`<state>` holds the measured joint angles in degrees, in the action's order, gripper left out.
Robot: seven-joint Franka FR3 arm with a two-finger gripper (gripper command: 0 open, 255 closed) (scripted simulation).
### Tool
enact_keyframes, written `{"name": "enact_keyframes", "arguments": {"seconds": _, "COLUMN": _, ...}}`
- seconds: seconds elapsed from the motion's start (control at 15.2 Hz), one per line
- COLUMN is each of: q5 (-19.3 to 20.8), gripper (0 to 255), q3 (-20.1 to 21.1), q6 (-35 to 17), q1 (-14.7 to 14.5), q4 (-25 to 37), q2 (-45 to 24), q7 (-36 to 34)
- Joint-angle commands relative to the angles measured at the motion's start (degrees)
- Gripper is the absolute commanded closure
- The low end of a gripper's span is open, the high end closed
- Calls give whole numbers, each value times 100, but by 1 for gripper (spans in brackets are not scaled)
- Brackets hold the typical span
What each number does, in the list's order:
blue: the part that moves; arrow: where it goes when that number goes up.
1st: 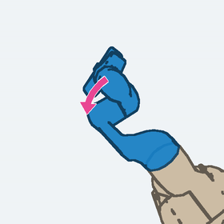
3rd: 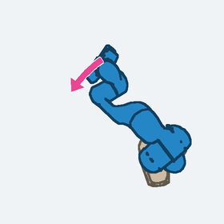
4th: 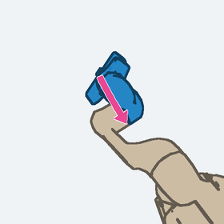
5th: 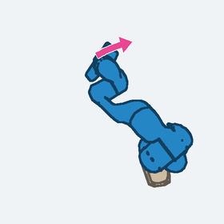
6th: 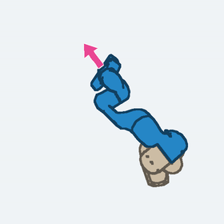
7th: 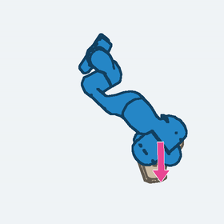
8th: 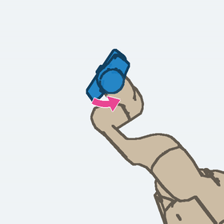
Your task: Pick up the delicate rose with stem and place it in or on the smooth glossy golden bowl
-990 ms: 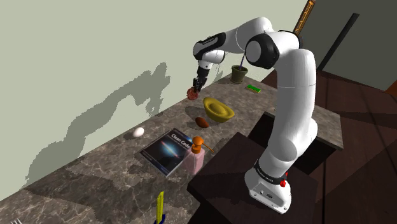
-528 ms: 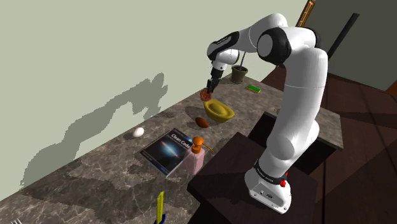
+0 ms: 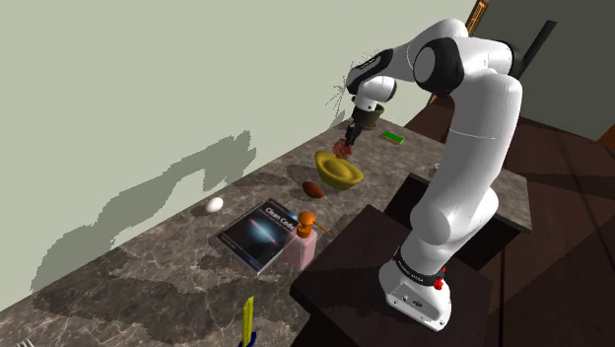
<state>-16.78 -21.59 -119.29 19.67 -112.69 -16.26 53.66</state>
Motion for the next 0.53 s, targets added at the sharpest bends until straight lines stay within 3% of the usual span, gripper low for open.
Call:
{"name": "enact_keyframes", "arguments": {"seconds": 0.0, "q5": 3, "gripper": 255, "q3": -50, "q6": -52, "q1": 83, "q4": -94, "q2": 16, "q7": 159}}
{"name": "enact_keyframes", "arguments": {"seconds": 0.46, "q5": -204, "gripper": 255, "q3": 25, "q6": -472, "q1": 131, "q4": -227, "q2": -315, "q7": 340}}
